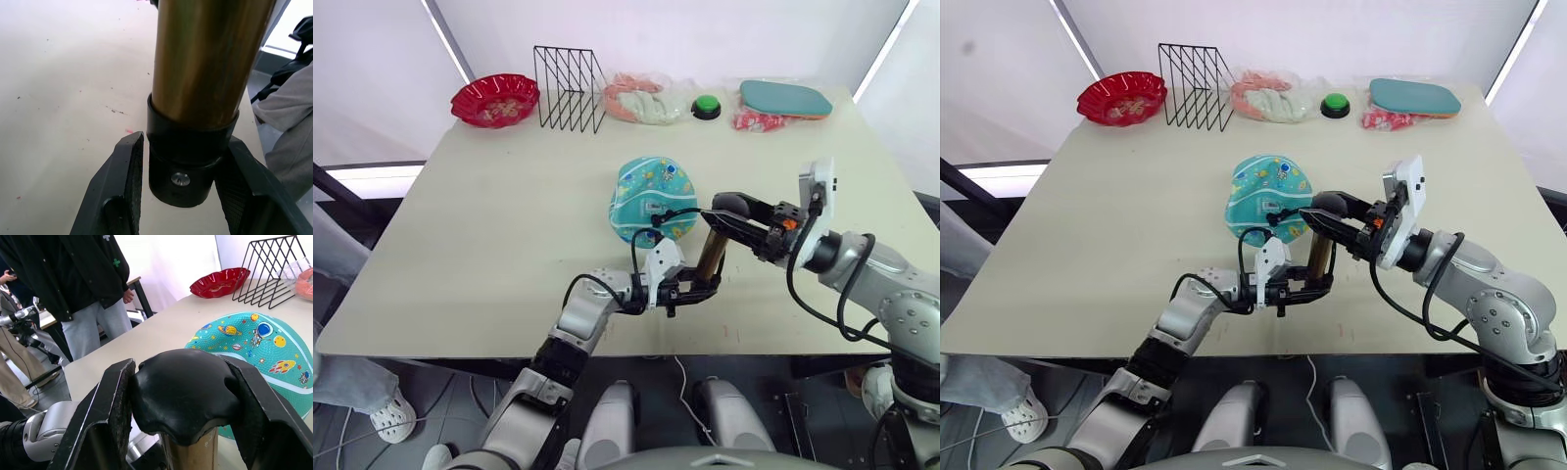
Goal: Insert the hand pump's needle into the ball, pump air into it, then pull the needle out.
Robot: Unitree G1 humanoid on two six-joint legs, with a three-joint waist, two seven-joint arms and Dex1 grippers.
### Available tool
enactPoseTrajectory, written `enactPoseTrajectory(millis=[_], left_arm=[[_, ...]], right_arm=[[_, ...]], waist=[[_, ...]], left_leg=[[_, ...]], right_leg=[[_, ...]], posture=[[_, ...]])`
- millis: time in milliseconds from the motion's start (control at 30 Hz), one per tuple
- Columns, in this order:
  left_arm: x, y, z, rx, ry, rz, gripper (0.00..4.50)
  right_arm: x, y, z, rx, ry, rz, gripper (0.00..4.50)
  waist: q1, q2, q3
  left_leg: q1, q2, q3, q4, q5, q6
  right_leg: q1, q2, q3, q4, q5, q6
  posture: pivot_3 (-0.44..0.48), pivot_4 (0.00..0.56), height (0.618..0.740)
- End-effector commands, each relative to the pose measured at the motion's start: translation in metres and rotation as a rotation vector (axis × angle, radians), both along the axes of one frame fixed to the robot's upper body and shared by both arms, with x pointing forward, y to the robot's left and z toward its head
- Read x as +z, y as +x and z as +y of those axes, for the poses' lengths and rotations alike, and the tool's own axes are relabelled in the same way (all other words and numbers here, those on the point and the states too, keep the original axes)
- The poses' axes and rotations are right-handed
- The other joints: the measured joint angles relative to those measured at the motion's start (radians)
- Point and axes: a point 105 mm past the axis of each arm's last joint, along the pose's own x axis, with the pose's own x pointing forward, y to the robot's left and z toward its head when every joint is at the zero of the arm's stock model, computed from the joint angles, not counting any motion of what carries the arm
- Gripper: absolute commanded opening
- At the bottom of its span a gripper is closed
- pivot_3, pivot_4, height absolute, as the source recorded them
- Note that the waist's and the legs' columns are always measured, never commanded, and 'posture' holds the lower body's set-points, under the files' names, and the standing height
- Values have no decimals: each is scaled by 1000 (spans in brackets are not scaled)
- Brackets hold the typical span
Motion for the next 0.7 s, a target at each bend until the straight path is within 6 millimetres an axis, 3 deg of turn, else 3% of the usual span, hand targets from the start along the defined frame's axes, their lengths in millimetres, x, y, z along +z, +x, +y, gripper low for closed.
enactPoseTrajectory(millis=[33,333,533,600,700], left_arm=[[-5,5,-7,9,8,-29,1057],[-33,28,-27,145,29,-80,1057],[-52,27,-32,166,49,-54,1057],[-58,26,-30,166,67,-53,1057],[-66,23,-29,164,83,-42,1057]], right_arm=[[16,-2,-3,4,-2,-87,2116],[7,9,-8,-59,-117,-130,2116],[-2,15,-19,-112,-161,-153,2116],[4,15,-21,-119,-158,-168,2116],[35,10,-25,-115,-134,-236,2116]], waist=[[1,0,0],[1,0,0],[2,0,0],[2,0,0],[3,0,0]], left_leg=[[0,0,0,0,0,0],[0,0,0,0,0,0],[-1,0,0,0,0,0],[-1,-1,0,0,0,0],[-1,-1,0,0,0,0]], right_leg=[[0,0,0,0,0,0],[0,0,0,-1,0,0],[0,0,0,-1,0,0],[0,-1,0,-1,0,1],[0,-1,0,-1,0,1]], posture=[[0,150,740],[0,150,740],[0,150,740],[0,150,740],[0,150,740]])
